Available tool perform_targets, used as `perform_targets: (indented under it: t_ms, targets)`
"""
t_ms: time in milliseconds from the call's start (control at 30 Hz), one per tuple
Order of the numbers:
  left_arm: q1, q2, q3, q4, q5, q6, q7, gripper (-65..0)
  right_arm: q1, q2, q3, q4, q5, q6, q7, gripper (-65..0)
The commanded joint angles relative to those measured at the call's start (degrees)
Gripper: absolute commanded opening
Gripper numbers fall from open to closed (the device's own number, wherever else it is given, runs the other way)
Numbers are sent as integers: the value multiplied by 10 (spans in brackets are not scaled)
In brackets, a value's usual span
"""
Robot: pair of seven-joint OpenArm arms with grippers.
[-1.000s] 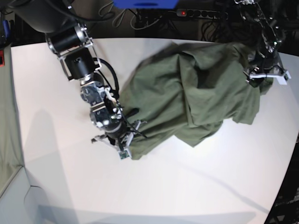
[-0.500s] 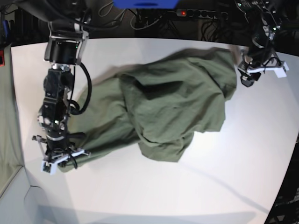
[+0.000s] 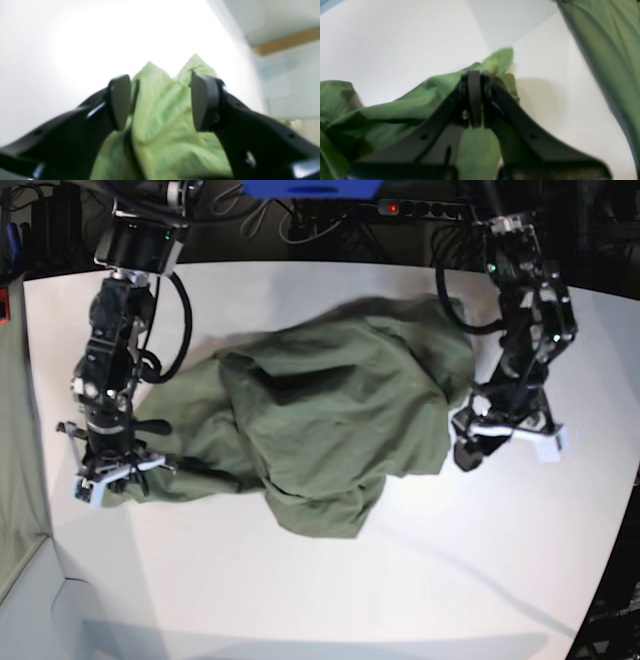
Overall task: Layout the t-shirt on the table in an organized manner, then fold the t-shirt properly
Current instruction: 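Grasp the shirt with the left gripper and stretch it between both grippers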
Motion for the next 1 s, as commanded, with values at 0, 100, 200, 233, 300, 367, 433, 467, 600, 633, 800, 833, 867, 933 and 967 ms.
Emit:
perform_targets:
  t_ms: [0, 100, 200, 233, 300, 367, 433, 467, 600, 633, 800, 833, 867, 933, 967]
  targets:
    - [-31, 0, 9, -20, 6, -1, -7, -276, 5, 2, -2, 12, 0, 1, 13, -650]
    - [-78, 7, 13, -85, 36, -1, -7, -276, -12, 2, -3, 12, 0, 1, 13, -650]
    - [-124, 10, 13, -170, 61, -4, -14, -275, -18, 4, -1, 12, 0, 1, 13, -650]
    - [-136, 10, 13, -194, 67, -5, -25, -275, -20, 4, -1, 12, 0, 1, 13, -650]
    - [-145, 10, 14, -234, 71, -5, -52, -275, -21, 4, -1, 12, 0, 1, 11, -650]
    - [-151, 8, 31, -267, 73, -5, -75, -275, -26, 5, 0, 12, 0, 1, 12, -650]
    - [-155, 3, 64, -293, 73, -5, -103, -276, -26, 5, 0, 12, 0, 1, 12, -650]
    - [-151, 2, 82, -299, 73, -5, -118, -279, -27, 5, 0, 12, 0, 1, 13, -650]
    - [-142, -10, 124, -299, 69, -5, -138, -307, -27, 6, 0, 12, 0, 1, 12, -650]
    - [-136, -9, 129, -296, 68, -5, -139, -338, -26, 6, 0, 12, 0, 1, 13, -650]
    - [-106, -19, 120, -256, 66, -6, -141, -617, -21, 14, -1, 7, 0, 1, 14, -650]
    - [-99, -22, 111, -240, 66, -6, -141, -650, -16, 14, -1, 6, 0, 1, 14, -650]
    - [-89, -23, 99, -215, 66, -6, -141, -650, -11, 15, 0, 6, 0, 1, 14, -650]
    - [-64, -25, 68, -161, 51, -6, -141, -641, -6, 25, 0, -5, 0, 1, 14, -650]
    - [-54, -27, 51, -133, 40, -6, -141, -649, 1, 27, 0, -12, 0, 1, 14, -650]
